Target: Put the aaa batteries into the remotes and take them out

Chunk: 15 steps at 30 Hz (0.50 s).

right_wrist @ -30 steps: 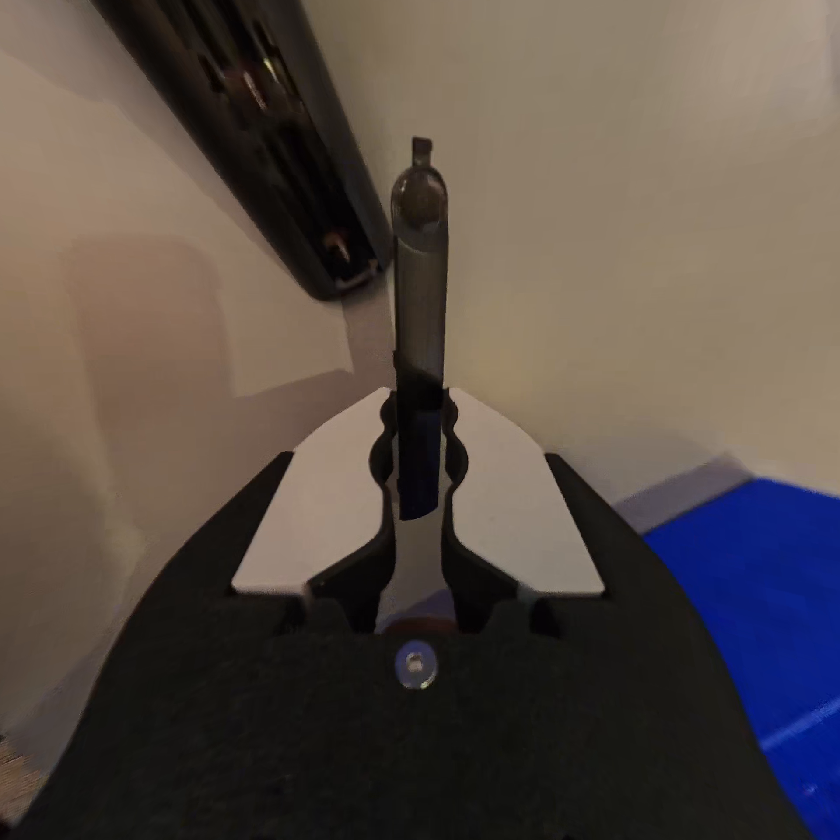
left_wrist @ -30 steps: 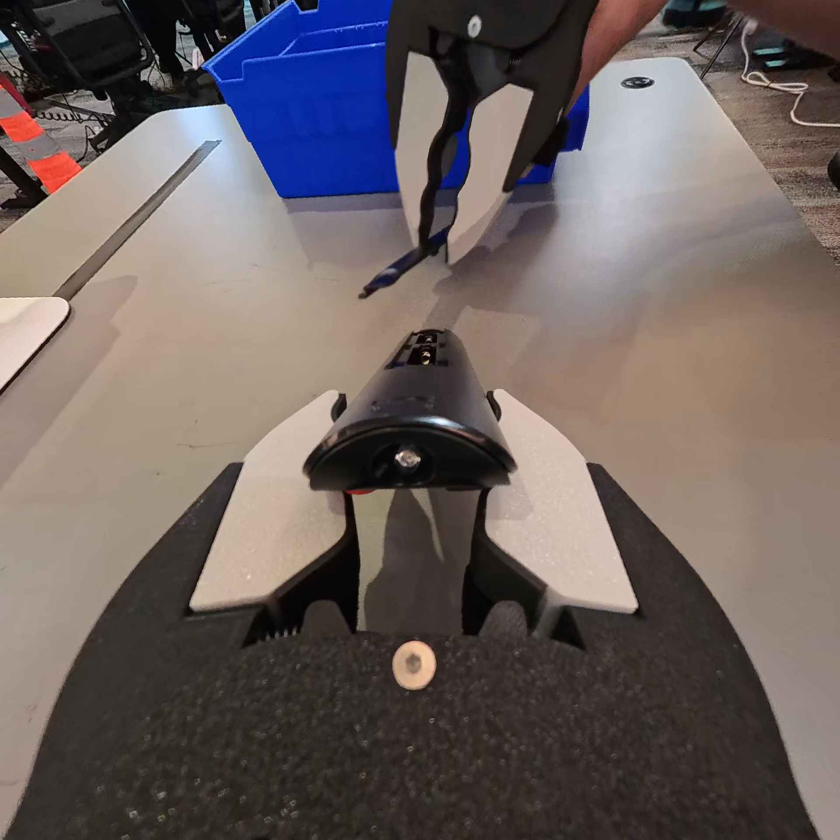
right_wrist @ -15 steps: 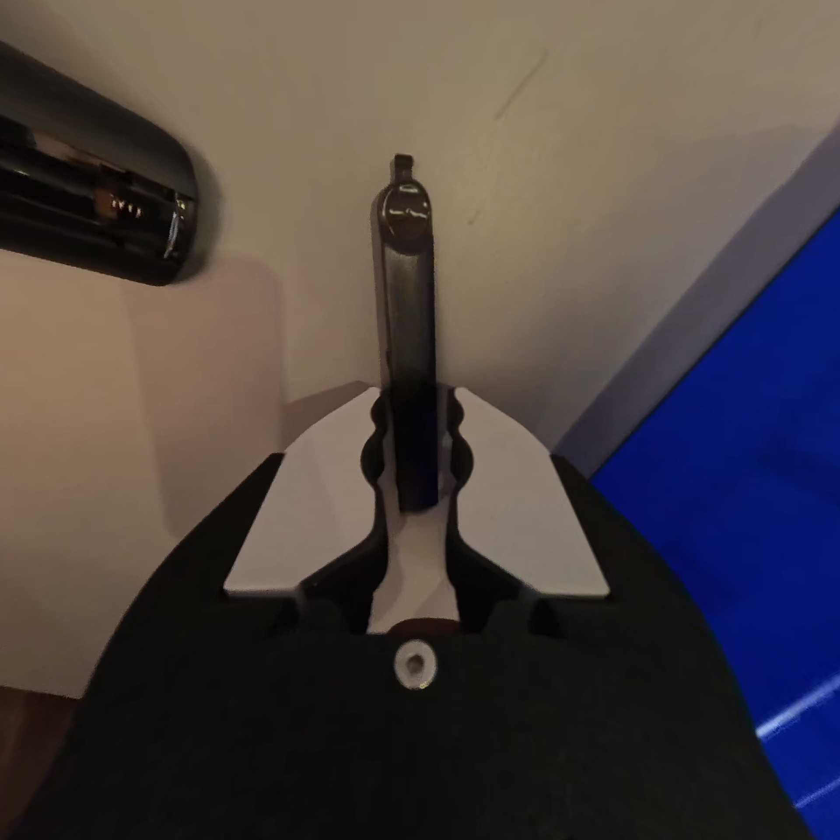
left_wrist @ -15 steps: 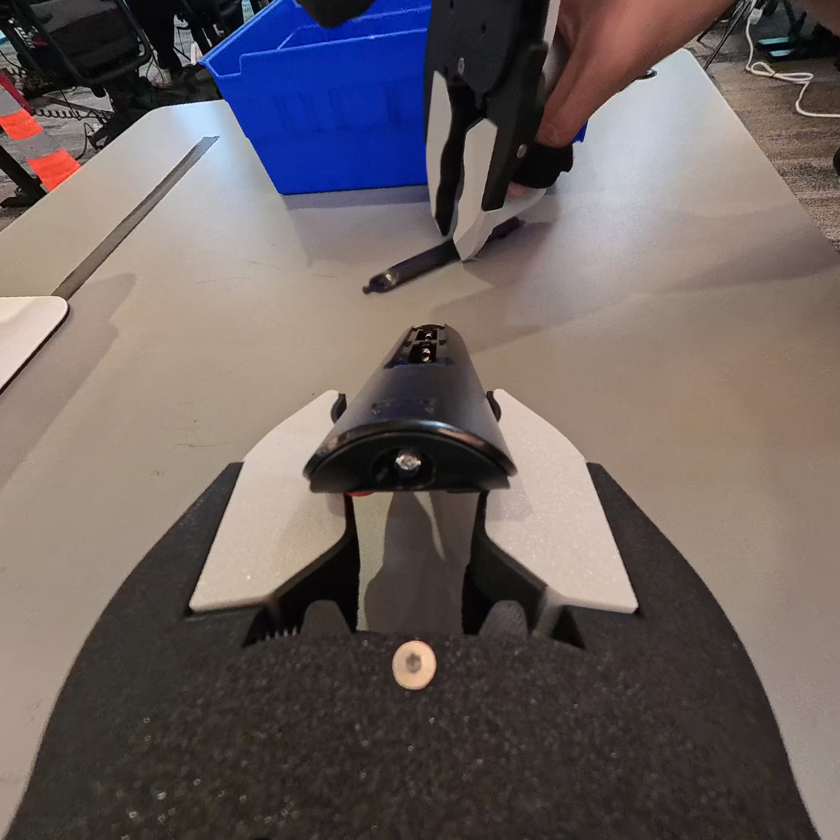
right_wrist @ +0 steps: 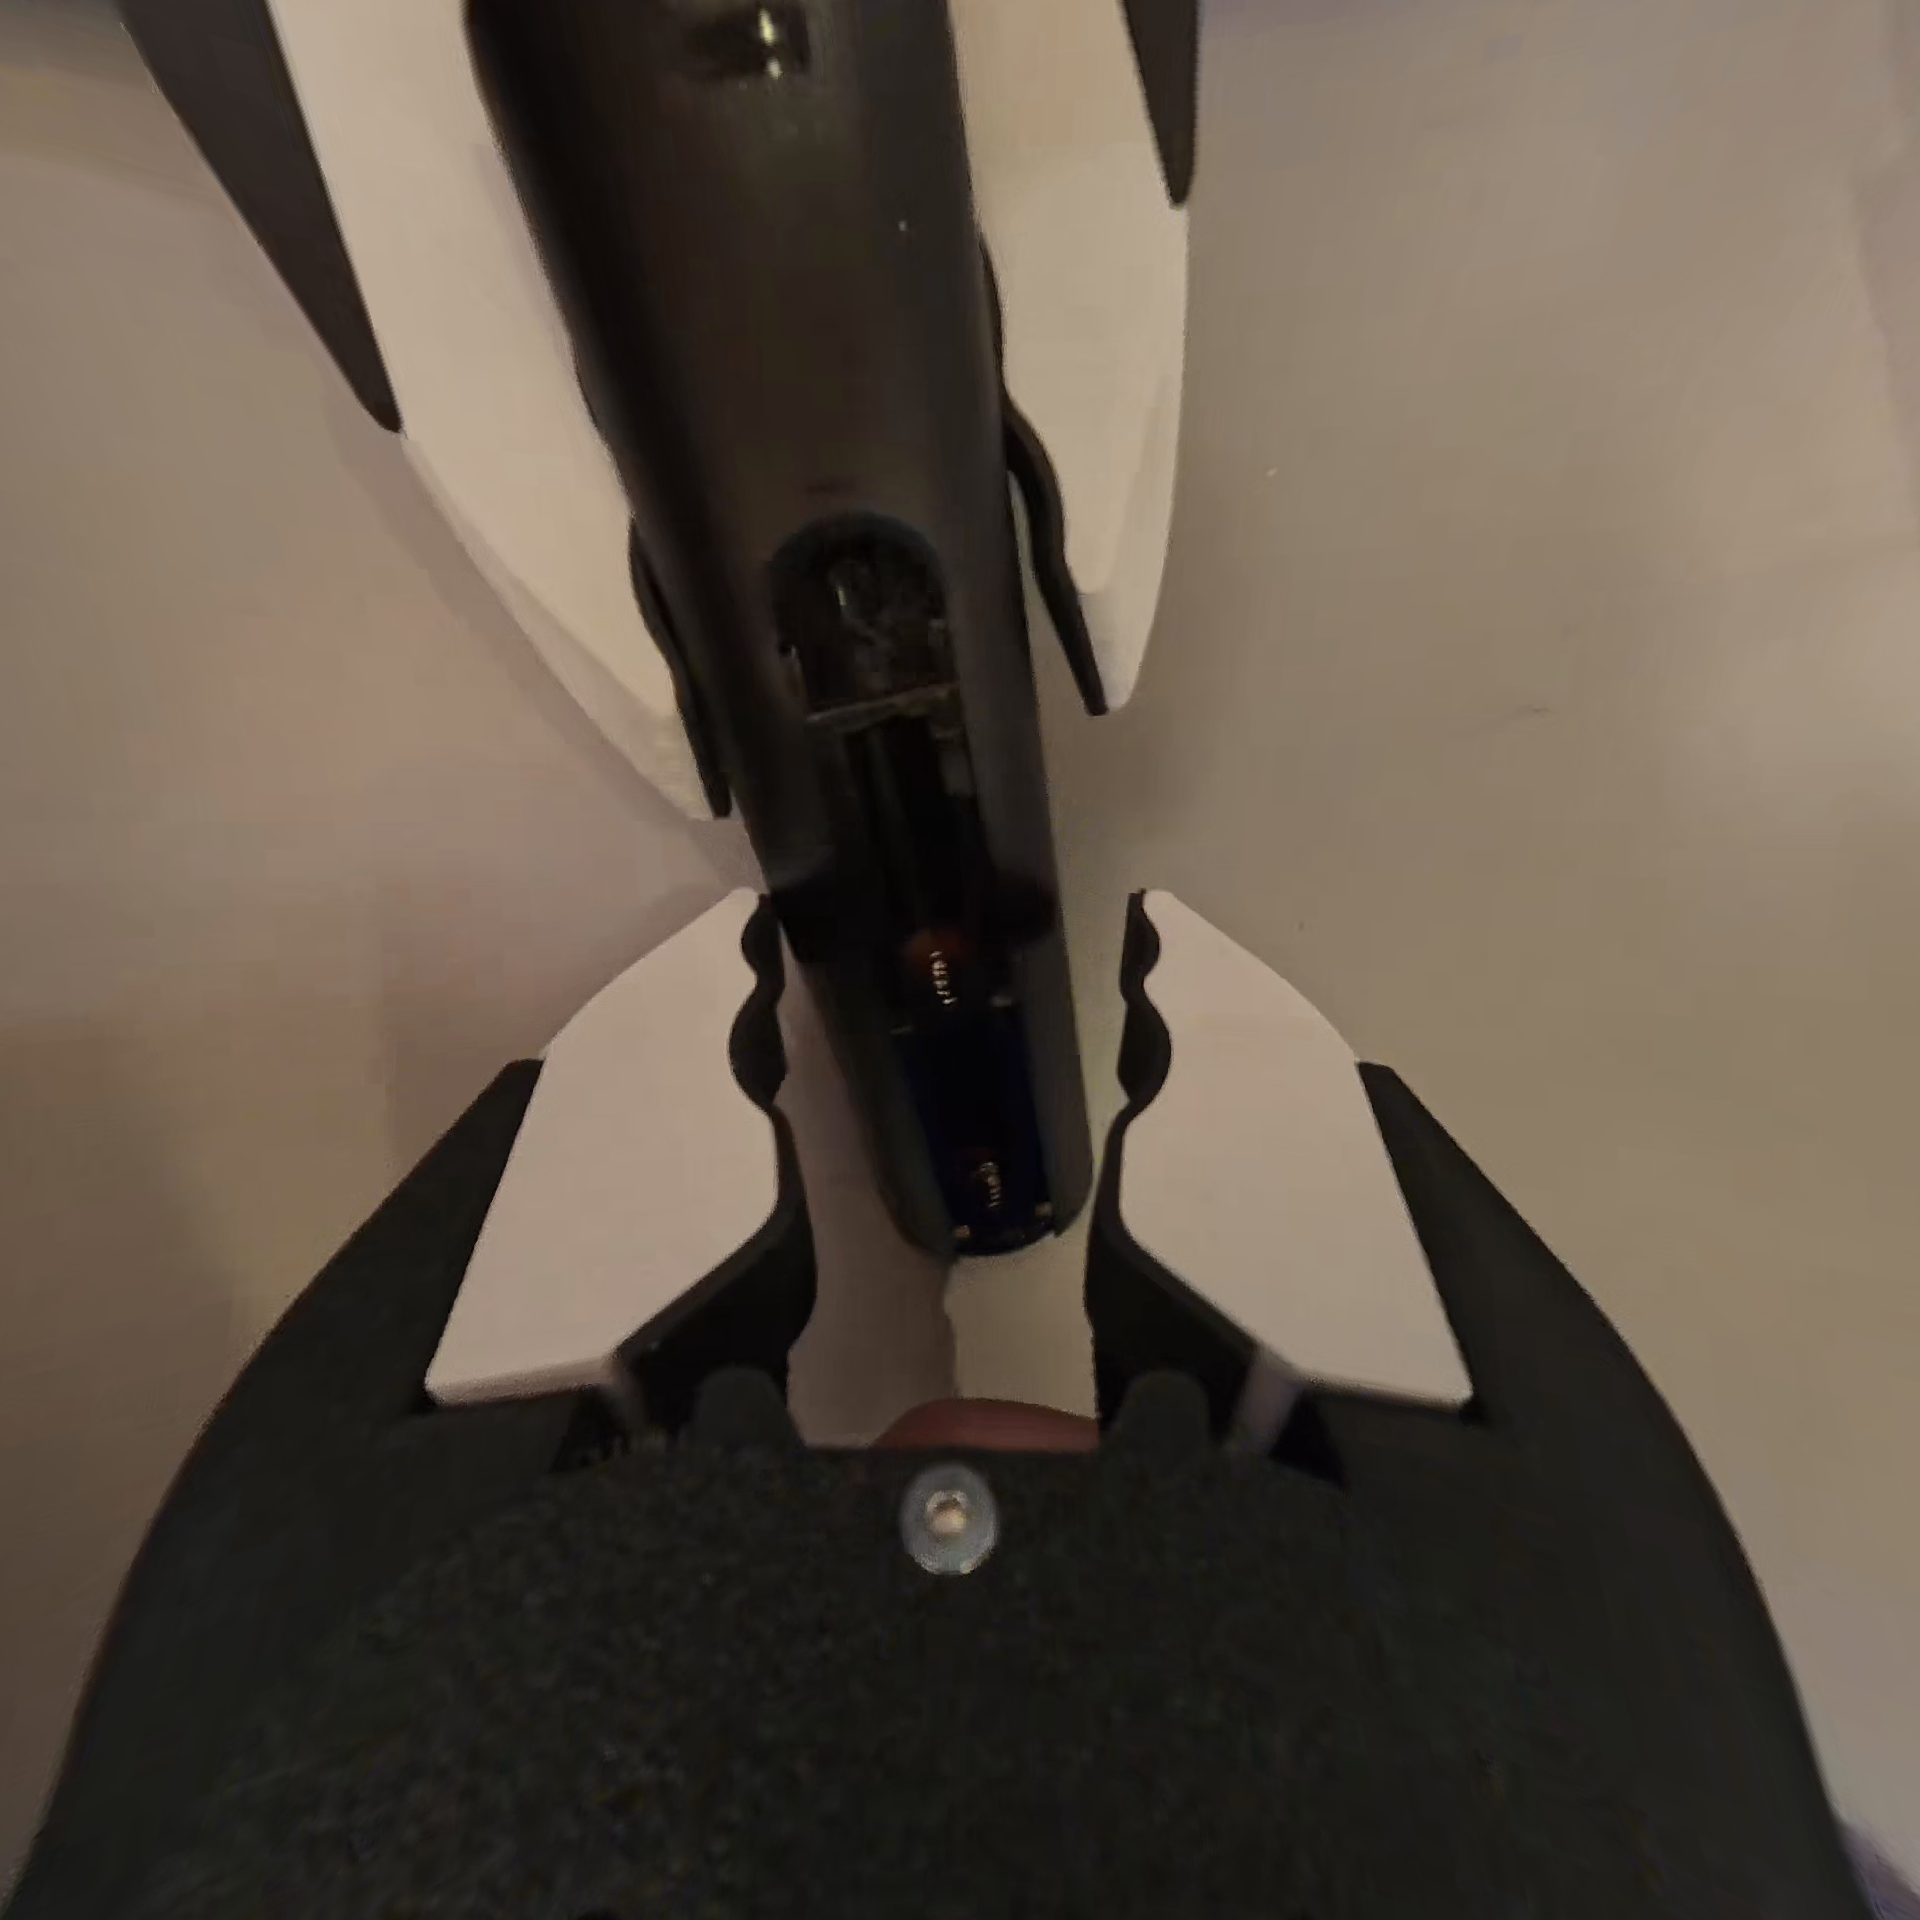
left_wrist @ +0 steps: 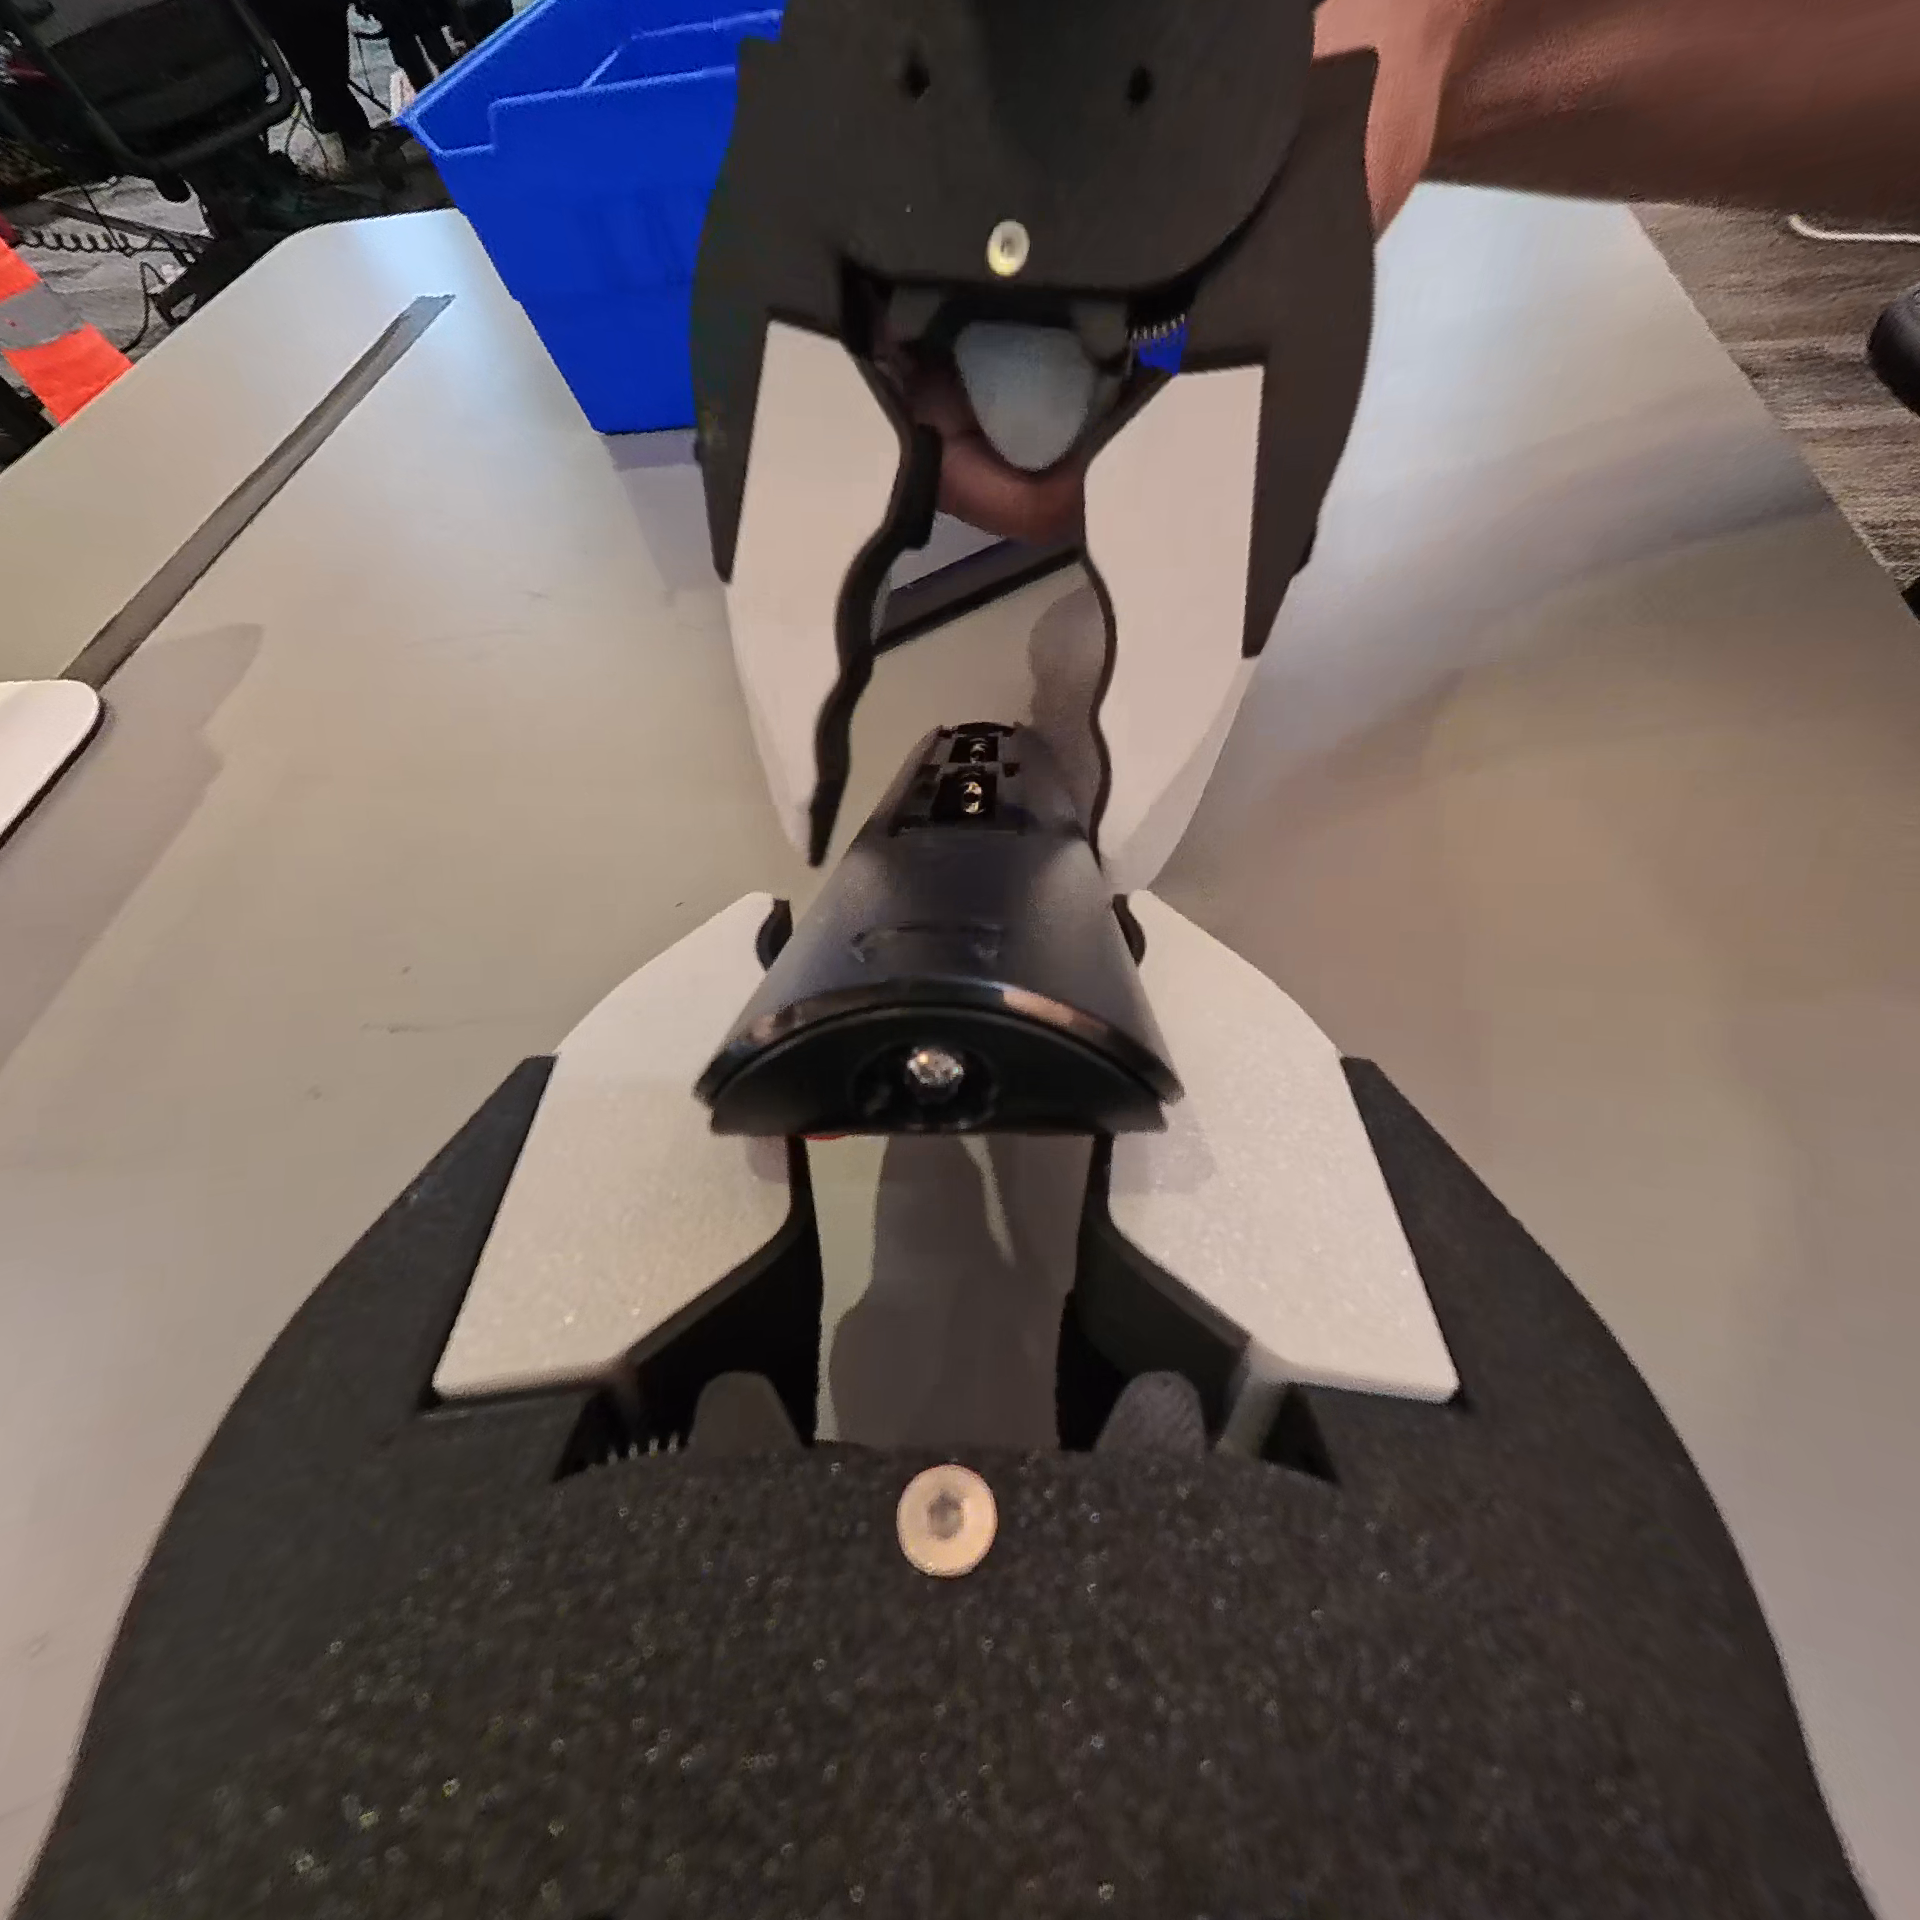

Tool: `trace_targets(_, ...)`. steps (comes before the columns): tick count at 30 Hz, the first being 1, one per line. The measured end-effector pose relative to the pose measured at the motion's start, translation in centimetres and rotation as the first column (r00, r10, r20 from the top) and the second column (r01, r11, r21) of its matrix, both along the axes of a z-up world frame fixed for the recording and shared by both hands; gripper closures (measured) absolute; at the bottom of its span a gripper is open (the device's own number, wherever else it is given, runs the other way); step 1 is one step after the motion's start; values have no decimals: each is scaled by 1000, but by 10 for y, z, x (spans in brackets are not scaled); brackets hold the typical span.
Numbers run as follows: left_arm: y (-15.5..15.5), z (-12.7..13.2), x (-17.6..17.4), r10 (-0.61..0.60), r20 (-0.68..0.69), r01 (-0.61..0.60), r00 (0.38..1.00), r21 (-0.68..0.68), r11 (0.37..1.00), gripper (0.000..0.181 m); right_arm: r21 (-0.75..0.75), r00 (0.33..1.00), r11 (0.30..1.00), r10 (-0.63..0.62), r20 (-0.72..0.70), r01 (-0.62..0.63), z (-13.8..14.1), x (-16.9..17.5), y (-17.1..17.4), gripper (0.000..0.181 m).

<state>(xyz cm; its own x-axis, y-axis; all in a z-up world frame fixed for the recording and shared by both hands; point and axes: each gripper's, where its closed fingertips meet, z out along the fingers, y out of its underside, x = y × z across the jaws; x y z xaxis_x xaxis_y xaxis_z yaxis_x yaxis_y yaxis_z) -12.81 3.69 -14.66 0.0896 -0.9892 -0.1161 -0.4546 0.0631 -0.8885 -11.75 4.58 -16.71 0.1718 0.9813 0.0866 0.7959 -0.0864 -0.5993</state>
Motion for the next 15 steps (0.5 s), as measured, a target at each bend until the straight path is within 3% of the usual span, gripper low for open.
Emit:
trace_targets(2, 2, 1, -1, 15, 4, -15, 1000, 7, 1000, 123, -19, 999, 999, 45, 11, -45, -1, -2, -2, 129)
trace_targets(6, -1, -3, -6, 63, -26, -64, 998, -60, 996, 120, -8, 996, 998, 61, 59, -61, 4, 5, -3, 131)
trace_targets(8, -1, -7, -16, 128, -53, -131, 990, -64, 989, 107, -4, 991, 999, 51, 125, -51, 1, 14, 1, 130)
trace_targets(15, -23, 2, -58, 373, -36, -374, 927, -145, 916, 104, -39, 941, 998, 62, 334, -52, -14, 21, 1, 131)
